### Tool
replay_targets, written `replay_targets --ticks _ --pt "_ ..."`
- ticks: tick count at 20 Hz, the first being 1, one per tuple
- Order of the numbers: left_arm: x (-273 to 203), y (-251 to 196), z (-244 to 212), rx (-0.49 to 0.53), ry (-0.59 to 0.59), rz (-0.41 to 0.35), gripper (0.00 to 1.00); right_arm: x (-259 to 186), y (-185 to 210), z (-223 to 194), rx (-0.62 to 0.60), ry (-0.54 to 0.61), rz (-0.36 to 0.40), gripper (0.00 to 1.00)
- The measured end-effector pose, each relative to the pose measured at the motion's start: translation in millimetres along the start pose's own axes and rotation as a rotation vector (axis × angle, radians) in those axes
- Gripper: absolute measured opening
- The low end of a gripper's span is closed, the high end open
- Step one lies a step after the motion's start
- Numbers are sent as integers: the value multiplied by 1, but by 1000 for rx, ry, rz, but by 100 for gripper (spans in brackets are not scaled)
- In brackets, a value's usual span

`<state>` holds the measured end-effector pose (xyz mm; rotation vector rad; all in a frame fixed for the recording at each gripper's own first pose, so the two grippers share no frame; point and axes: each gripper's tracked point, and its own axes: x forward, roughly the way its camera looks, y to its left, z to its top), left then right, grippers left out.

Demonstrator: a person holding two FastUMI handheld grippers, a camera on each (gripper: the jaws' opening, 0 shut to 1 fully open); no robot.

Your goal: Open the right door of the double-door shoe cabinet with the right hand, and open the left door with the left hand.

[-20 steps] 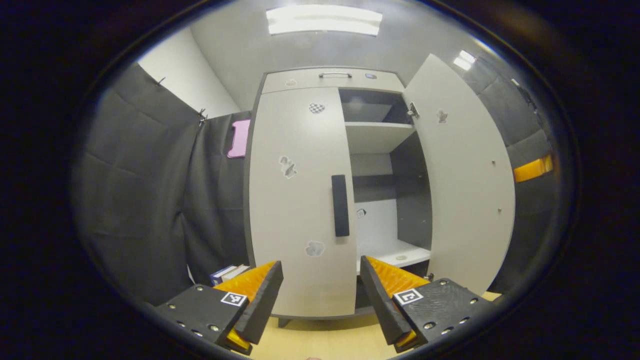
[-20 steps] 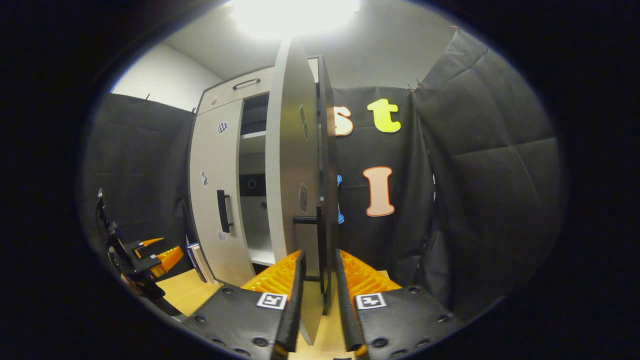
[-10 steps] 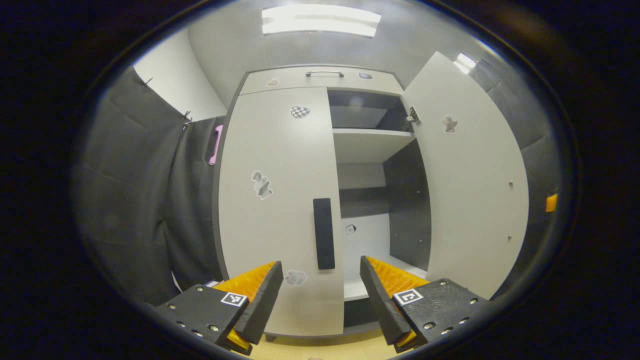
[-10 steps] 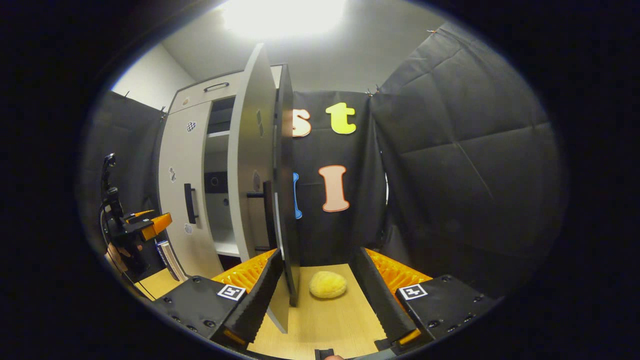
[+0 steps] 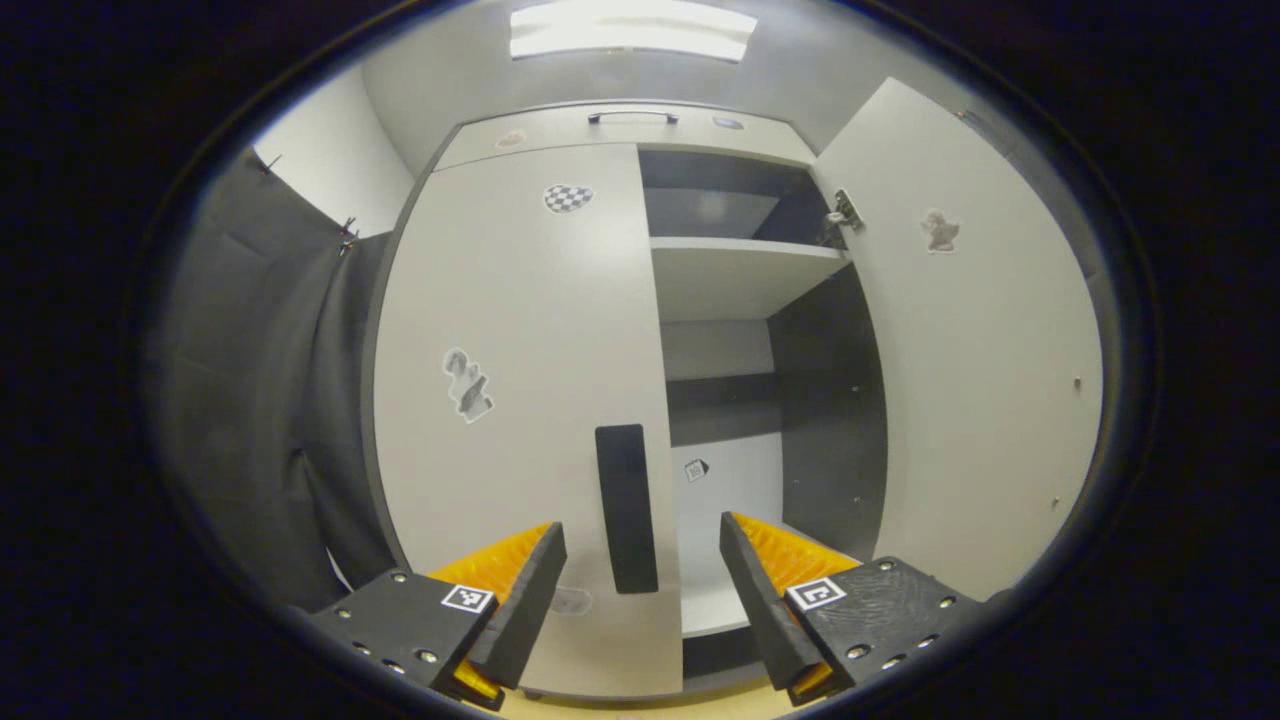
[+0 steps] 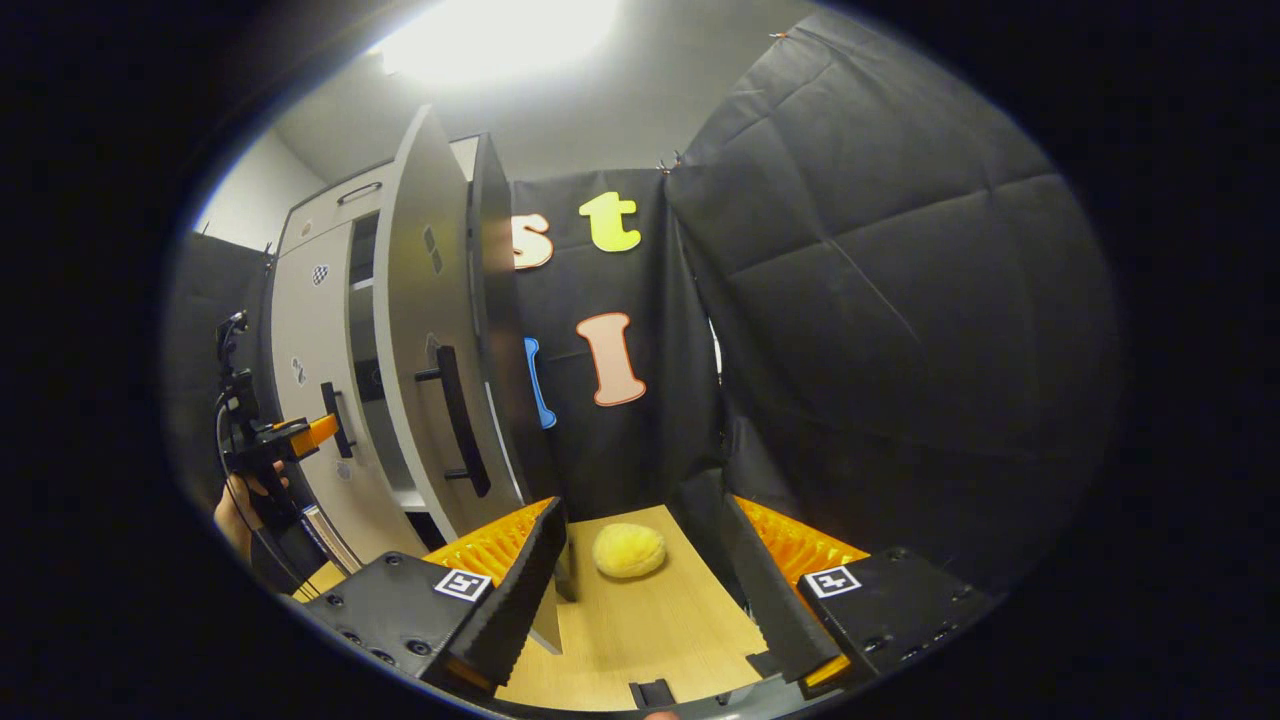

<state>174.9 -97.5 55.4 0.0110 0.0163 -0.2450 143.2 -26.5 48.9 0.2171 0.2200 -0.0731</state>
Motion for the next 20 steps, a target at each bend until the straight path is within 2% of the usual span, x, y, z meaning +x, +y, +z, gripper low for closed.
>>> replay_targets --ticks 6,11,13,14,16,17,19,20 --pt "36 12 -14 -32 40 18 90 -4 -26 -4 -4 12 -65 98" --pt "52 18 -27 -86 87 24 91 -5 -34 -10 -23 36 -89 98" --pt "56 19 -34 -132 100 24 68 -5 -34 -12 -33 45 -95 98" --pt "58 18 -37 -146 110 19 63 -6 -36 -13 -40 48 -97 98" --pt "60 18 -40 -165 121 14 63 -6 -36 -11 -52 52 -95 98" --pt "60 13 -39 -175 117 -12 63 -6 -36 -11 -56 51 -94 98" --pt "63 7 -38 -167 115 -9 41 -5 -37 -11 -63 49 -91 98" --pt "61 7 -37 -143 115 -3 36 -6 -36 -11 -65 49 -88 98"
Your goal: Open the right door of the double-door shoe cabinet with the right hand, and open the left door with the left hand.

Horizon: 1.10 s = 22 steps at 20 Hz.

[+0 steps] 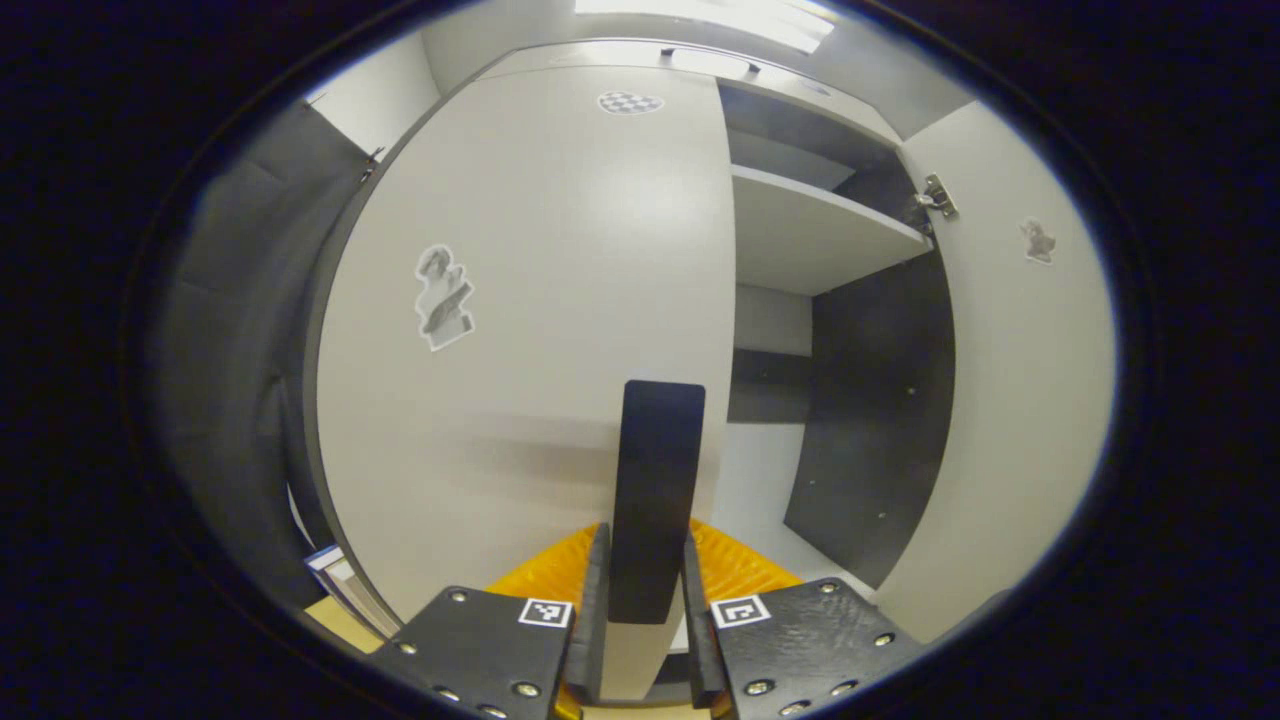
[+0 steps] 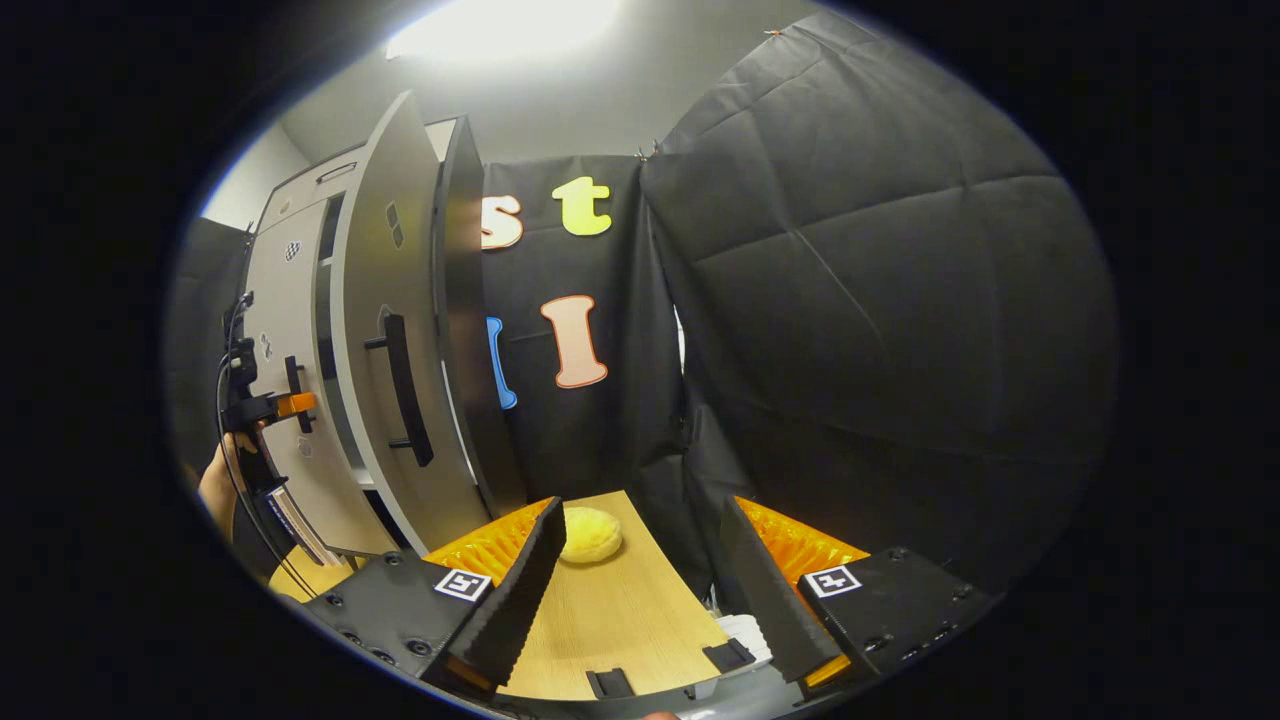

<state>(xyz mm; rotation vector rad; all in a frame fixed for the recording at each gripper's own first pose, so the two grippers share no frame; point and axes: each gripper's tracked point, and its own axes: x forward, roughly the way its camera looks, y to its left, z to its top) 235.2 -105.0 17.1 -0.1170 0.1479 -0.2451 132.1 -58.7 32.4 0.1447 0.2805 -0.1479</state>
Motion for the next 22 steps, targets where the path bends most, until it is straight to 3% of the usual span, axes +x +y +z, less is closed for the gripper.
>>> replay_targets --ticks 2,3,8,22 --pt "-1 1 -1 20 9 2 28 2 2 0 -2 3 10 98" --pt "-2 0 -1 25 18 -5 29 4 4 0 -5 5 15 98" --pt "-11 3 -2 20 27 -44 17 8 12 1 1 14 36 98" --pt "-39 27 -1 21 21 -106 19 20 66 20 -30 -22 134 98"
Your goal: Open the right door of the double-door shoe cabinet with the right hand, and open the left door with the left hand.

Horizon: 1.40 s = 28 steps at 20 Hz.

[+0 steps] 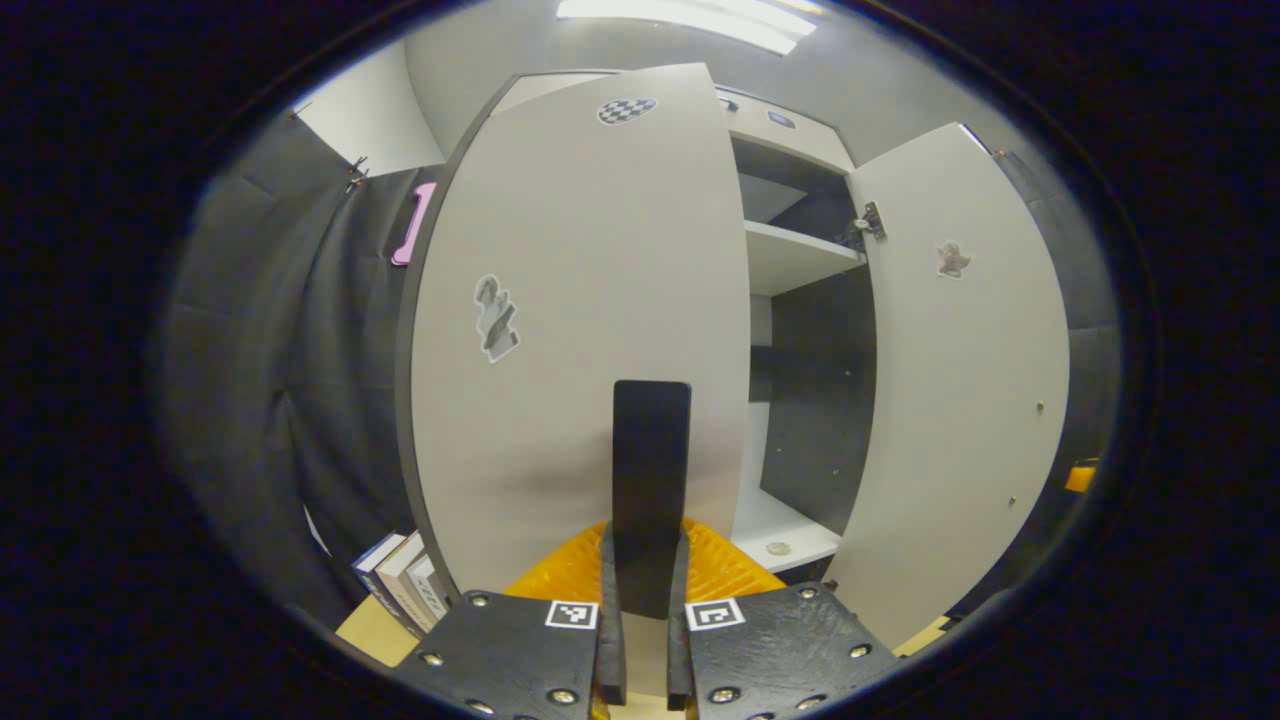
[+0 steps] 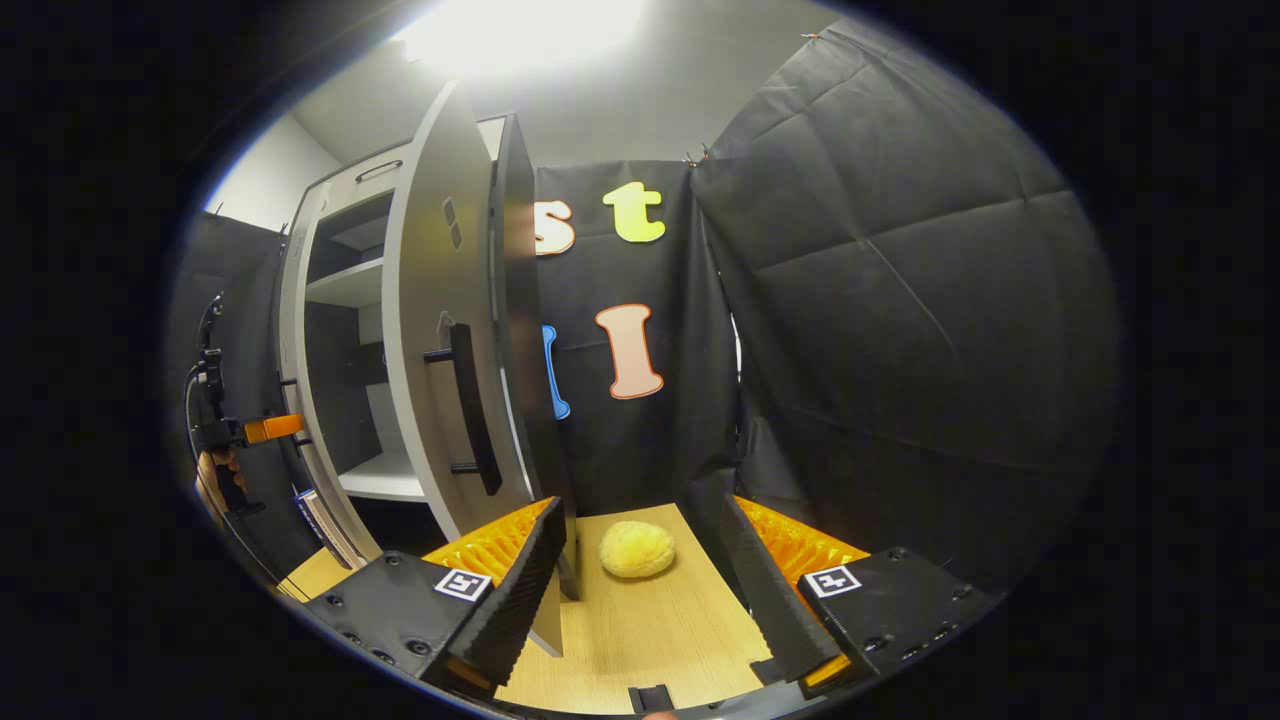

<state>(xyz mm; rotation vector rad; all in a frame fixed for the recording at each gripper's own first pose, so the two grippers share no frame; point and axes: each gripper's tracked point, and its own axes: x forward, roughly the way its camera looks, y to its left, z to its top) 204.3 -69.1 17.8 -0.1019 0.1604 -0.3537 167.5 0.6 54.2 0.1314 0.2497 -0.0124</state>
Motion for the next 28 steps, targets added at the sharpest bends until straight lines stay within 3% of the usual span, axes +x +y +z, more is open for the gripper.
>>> replay_targets --ticks 3,17,18,28 --pt "-1 2 2 -7 -10 -3 15 2 11 4 -5 -7 11 98" --pt "-17 12 3 -27 -23 -5 18 8 59 9 -37 -22 51 98" --pt "-17 14 2 -29 -26 0 14 5 61 7 -44 -20 48 98" --pt "-25 37 3 -5 -35 71 17 -3 95 2 -106 -22 59 98"
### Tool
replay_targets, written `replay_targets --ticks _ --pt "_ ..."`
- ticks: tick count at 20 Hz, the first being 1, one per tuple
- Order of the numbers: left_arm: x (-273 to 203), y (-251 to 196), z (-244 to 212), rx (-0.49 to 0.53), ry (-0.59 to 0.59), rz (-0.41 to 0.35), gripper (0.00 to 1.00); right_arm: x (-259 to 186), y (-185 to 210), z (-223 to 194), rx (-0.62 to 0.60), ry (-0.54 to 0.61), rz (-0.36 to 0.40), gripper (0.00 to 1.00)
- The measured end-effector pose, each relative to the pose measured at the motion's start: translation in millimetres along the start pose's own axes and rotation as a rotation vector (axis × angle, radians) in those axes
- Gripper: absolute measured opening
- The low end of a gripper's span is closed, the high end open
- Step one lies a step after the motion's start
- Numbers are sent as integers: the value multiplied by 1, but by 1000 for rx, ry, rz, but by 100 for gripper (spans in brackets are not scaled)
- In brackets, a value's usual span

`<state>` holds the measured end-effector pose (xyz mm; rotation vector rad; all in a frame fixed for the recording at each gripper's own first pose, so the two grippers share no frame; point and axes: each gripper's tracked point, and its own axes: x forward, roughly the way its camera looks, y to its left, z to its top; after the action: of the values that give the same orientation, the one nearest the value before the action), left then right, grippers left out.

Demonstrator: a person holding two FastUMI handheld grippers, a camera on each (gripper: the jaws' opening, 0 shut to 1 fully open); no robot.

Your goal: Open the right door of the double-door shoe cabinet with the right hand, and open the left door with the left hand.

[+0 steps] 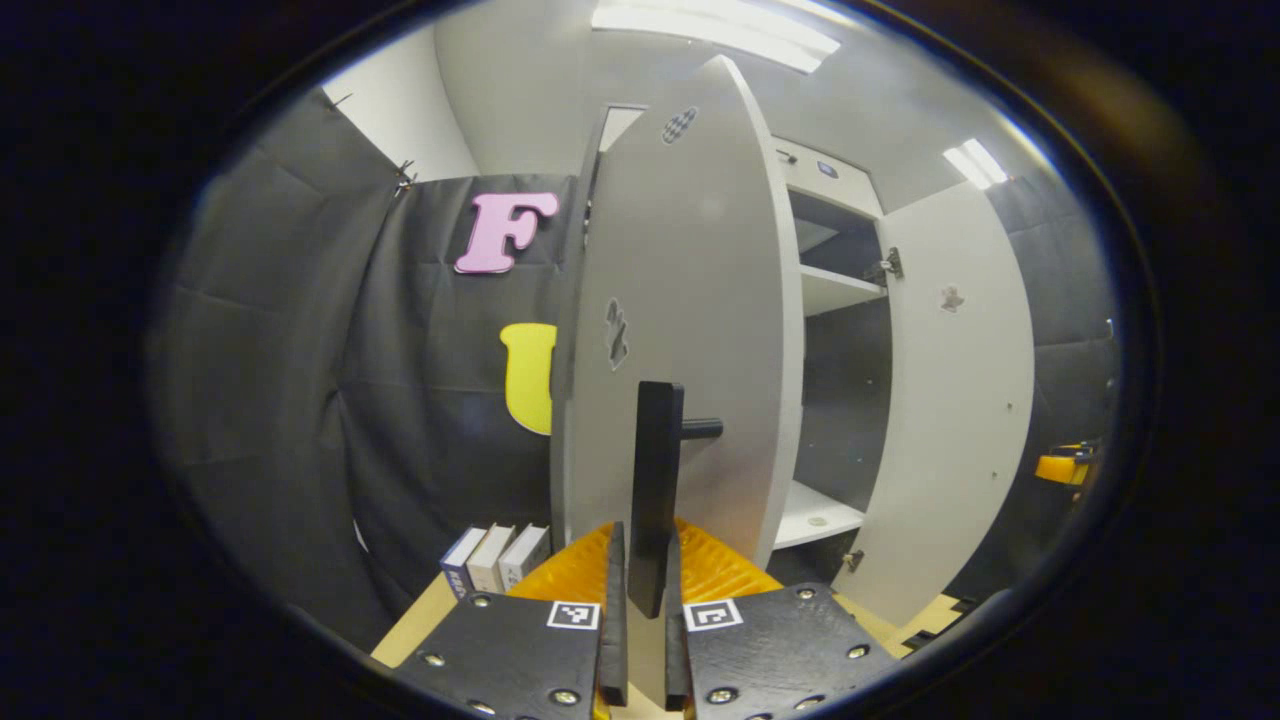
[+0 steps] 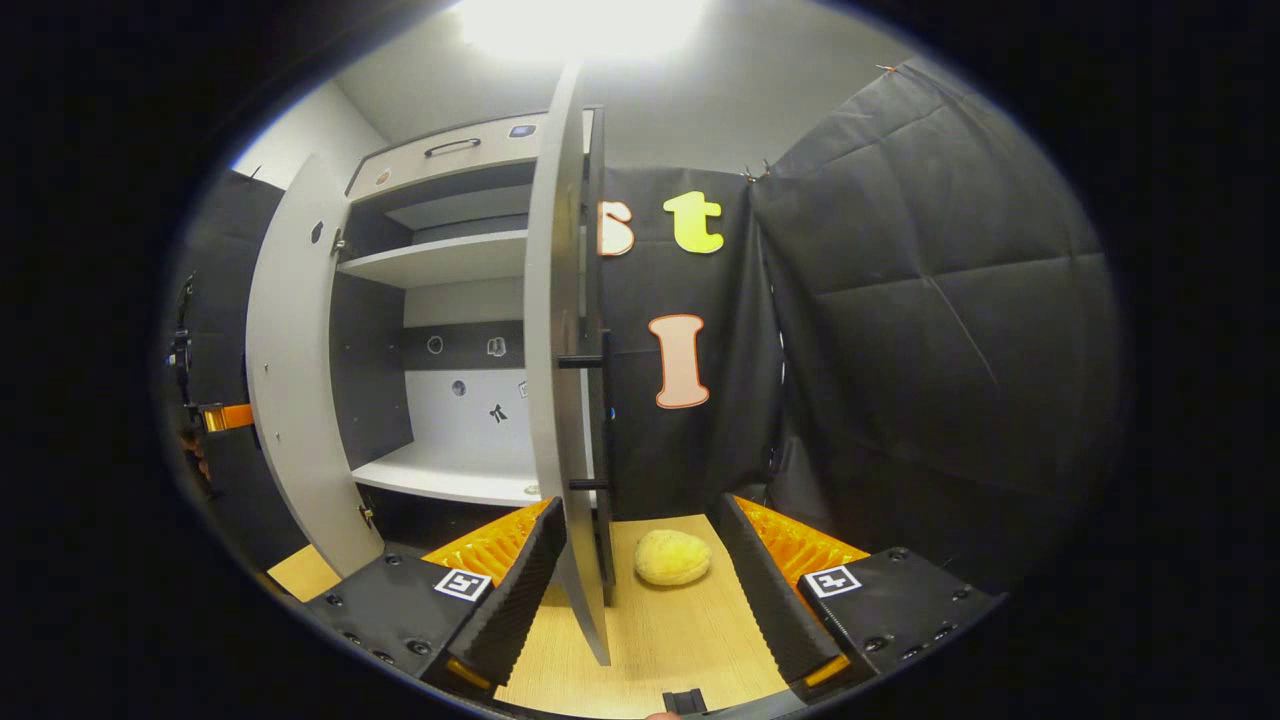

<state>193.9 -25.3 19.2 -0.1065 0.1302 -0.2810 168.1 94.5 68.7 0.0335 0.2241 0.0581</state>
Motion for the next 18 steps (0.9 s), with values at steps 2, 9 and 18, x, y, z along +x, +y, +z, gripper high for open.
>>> replay_targets --ticks 2,9,18 --pt "0 10 0 9 -2 35 16 -1 9 0 -11 3 8 98" --pt "-3 22 -4 -33 21 85 4 -5 48 12 -35 -23 56 98" --pt "-21 24 0 26 -23 63 7 -31 88 11 -23 -47 35 98"
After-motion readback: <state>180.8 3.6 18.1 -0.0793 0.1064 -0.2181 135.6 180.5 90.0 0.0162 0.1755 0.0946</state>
